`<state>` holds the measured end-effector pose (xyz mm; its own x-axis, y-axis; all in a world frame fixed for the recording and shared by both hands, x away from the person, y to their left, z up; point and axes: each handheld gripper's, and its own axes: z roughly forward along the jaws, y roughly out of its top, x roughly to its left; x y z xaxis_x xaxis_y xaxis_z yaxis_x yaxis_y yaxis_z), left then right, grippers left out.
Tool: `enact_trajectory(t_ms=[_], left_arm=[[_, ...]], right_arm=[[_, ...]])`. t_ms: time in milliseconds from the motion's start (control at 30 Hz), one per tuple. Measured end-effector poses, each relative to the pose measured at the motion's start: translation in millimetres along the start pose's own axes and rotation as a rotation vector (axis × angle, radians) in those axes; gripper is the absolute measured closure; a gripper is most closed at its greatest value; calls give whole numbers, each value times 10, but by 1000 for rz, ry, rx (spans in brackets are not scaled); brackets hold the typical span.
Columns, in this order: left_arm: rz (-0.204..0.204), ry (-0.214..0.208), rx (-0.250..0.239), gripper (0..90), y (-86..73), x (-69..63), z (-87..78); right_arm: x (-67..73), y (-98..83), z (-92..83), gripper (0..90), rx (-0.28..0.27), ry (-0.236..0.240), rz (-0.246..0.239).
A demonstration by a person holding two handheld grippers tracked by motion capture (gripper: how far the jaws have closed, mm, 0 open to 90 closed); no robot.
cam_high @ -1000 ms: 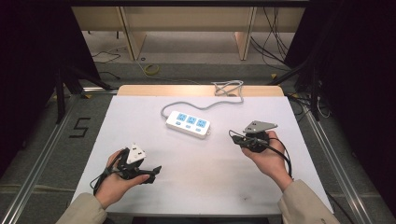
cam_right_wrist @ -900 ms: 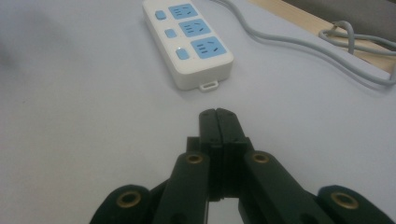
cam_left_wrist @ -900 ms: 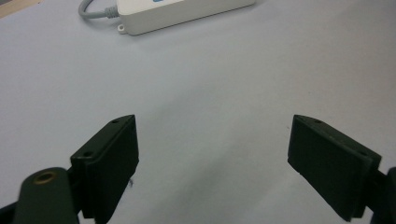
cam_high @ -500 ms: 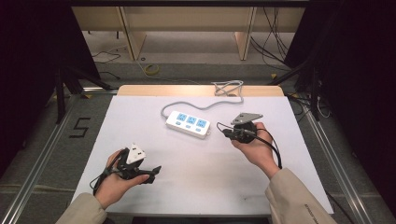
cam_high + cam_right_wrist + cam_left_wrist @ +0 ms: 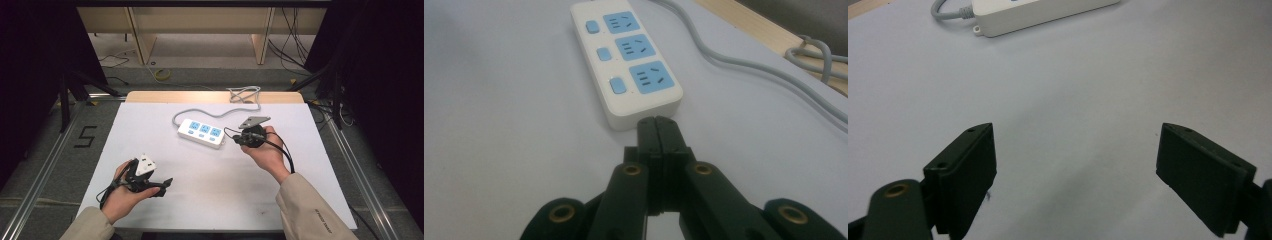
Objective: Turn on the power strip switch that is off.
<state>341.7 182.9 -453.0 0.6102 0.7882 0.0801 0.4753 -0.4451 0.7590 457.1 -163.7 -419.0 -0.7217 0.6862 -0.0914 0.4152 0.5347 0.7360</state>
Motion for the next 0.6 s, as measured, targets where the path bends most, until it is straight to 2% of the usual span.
enact_trajectory(t_ms=[600], left_arm=[[-2,-2,2,161,1,-8,1]], right_arm=[[81,210,191,900,7,18,-25]])
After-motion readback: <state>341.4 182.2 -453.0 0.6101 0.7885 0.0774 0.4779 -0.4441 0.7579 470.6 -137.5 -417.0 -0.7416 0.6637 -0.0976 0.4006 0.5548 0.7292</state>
